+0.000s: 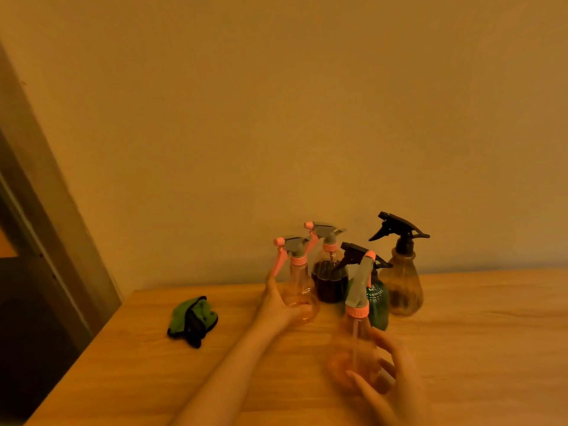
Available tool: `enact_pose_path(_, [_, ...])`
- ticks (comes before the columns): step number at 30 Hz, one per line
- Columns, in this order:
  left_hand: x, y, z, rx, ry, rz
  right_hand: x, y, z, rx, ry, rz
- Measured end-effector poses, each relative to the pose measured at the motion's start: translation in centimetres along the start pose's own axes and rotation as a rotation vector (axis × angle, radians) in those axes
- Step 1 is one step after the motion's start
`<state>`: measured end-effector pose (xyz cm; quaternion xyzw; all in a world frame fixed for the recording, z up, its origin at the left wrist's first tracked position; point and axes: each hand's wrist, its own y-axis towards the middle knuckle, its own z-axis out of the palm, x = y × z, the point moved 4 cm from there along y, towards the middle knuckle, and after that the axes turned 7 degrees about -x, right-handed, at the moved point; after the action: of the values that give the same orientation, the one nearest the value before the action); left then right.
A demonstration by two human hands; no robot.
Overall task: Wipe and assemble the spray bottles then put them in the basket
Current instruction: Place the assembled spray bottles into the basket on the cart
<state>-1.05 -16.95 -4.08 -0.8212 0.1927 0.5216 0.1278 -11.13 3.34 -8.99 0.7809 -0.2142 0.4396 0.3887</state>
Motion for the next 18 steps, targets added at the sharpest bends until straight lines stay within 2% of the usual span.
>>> enact_pose_path(3, [0.5, 0.8, 0.7, 0.01, 0.024, 0.017, -0.2, -0.1, -0.1, 0.018, 0.006, 0.043])
enact_pose_path(6, [0.5, 1.0, 1.0, 0.009, -0.006, 0.026, 0.1, -0.2, -0.1, 0.01, 0.011, 0.012])
enact_pose_path(15, [0.7, -3.1, -0.5, -0.168, -0.044, 0.059, 1.2, -0.7, -0.4, 0.001, 0.014, 0.001])
enact_pose_path(18, [1.0, -5.6, -1.3, -0.171, -0.072, 0.099, 1.4, -1.1, -0.6, 0.007, 0.063, 0.031])
